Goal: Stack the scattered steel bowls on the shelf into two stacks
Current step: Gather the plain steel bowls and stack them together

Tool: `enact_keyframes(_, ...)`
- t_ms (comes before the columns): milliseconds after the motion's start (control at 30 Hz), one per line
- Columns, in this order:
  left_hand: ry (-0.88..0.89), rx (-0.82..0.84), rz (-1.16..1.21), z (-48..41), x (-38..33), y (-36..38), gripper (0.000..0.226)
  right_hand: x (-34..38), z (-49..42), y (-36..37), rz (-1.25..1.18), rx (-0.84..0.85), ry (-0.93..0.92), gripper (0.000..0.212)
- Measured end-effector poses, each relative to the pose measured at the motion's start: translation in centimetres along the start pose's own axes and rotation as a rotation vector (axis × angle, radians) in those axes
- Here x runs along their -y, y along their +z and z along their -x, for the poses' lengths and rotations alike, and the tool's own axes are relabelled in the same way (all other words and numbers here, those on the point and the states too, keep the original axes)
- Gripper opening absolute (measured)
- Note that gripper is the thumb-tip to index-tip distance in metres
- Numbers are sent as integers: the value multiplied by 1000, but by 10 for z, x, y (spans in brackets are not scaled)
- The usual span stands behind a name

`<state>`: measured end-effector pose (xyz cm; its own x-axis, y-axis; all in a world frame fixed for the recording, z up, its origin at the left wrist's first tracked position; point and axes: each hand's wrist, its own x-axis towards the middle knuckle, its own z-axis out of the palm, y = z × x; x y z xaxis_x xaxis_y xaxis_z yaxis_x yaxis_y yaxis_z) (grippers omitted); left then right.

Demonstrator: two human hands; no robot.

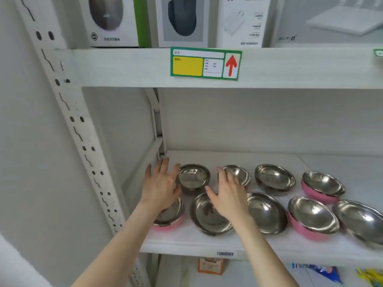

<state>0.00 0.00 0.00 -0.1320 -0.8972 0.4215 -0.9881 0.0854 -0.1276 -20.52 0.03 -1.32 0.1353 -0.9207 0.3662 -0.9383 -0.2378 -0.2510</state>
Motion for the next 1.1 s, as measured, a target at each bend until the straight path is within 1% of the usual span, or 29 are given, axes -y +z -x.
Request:
enact_keyframes(33, -31, 92, 36, -11, 3, 7, 66, 3, -10, 7, -62, 14, 16, 70)
enact_keyframes(100, -100, 211, 165, -31, 7, 23, 67, 7, -29, 21, -155, 40, 53, 68)
enact_keyframes(167, -203, 360, 364, -51, 13, 38, 70, 10, -46, 35, -222, 106, 107, 68)
enact_keyframes(267, -346, 530, 620, -65, 19, 59, 79, 8, -65, 54, -302, 186, 196, 68)
enact_keyframes(400, -484, 677, 856, -73, 25, 95, 85, -1, -85, 77, -370, 325, 304, 61)
enact_keyframes(433, -515, 700, 914, -74, 27, 104, 83, -4, -90, 81, -396, 353, 319, 59)
enact_keyframes(467, -537, 707, 974, -76, 28, 108, 75, -5, -93, 85, -423, 381, 334, 56)
enact_keyframes(567, -564, 705, 1129, -81, 25, 111, 35, -9, -102, 93, -537, 410, 377, 51)
enact_keyframes(633, -541, 722, 1178, -84, 22, 112, 19, -10, -107, 96, -593, 404, 402, 48)
enact_keyframes(667, -528, 728, 1196, -85, 21, 112, 15, -10, -109, 96, -614, 404, 412, 46)
enact_keyframes(767, -534, 723, 1224, -88, 21, 112, 20, -8, -113, 96, -624, 410, 414, 45)
enact_keyframes(867, -527, 693, 1227, -90, 20, 107, 18, -8, -114, 94, -634, 415, 429, 47)
enact_keyframes(900, -529, 684, 1226, -91, 21, 108, 20, -8, -114, 93, -635, 414, 430, 48)
enact_keyframes(967, -526, 679, 1189, -92, 22, 103, 26, -7, -114, 89, -637, 411, 425, 48)
enact_keyframes(1100, -531, 629, 1124, -91, 24, 92, 29, -5, -113, 77, -646, 369, 382, 48)
